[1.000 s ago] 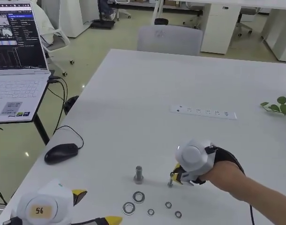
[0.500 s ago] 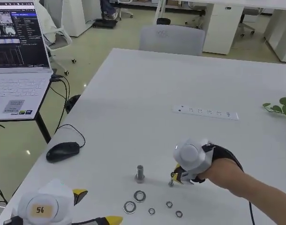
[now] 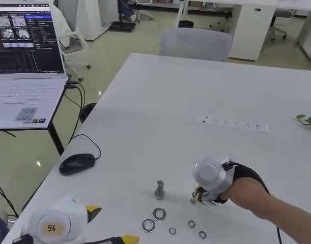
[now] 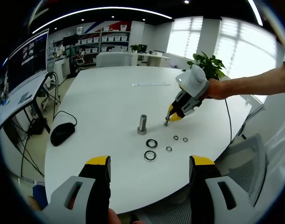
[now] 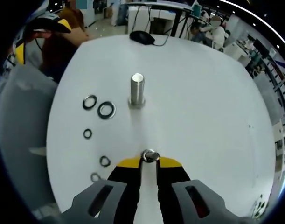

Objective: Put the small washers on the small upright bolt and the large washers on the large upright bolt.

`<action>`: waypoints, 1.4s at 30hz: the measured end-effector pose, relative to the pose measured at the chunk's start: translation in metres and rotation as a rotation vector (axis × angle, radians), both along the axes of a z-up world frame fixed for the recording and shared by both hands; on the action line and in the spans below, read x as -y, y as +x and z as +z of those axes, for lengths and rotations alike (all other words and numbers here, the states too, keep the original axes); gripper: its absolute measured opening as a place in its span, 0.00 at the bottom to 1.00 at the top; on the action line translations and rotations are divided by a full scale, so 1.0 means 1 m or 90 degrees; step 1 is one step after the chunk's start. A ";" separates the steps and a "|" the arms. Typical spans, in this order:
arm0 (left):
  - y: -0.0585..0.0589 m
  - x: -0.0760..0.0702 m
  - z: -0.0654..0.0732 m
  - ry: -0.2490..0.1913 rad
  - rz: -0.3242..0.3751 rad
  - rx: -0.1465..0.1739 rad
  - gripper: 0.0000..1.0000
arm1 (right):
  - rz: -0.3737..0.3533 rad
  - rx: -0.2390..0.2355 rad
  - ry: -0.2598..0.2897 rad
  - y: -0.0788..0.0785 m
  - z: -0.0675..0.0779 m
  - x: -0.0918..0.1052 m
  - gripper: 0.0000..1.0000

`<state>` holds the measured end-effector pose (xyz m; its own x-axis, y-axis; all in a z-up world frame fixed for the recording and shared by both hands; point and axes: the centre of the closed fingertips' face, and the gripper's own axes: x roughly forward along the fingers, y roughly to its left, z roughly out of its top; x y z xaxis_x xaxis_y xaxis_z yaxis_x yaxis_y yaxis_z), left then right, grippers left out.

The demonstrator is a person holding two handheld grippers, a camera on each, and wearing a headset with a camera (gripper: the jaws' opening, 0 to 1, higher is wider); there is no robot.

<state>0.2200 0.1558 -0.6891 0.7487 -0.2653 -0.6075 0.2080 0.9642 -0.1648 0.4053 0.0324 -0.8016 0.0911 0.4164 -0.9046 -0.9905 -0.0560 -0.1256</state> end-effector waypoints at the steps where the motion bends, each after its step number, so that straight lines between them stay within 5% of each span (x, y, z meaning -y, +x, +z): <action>1: 0.000 0.000 0.000 -0.001 0.001 0.001 0.68 | -0.001 0.001 0.001 0.000 -0.002 -0.001 0.12; 24: -0.003 -0.001 0.000 -0.001 0.006 0.005 0.68 | -0.085 -0.057 0.041 -0.006 -0.013 0.011 0.13; 42: 0.000 0.011 0.004 -0.002 -0.012 0.013 0.68 | -0.019 -0.110 0.039 -0.060 -0.020 0.043 0.16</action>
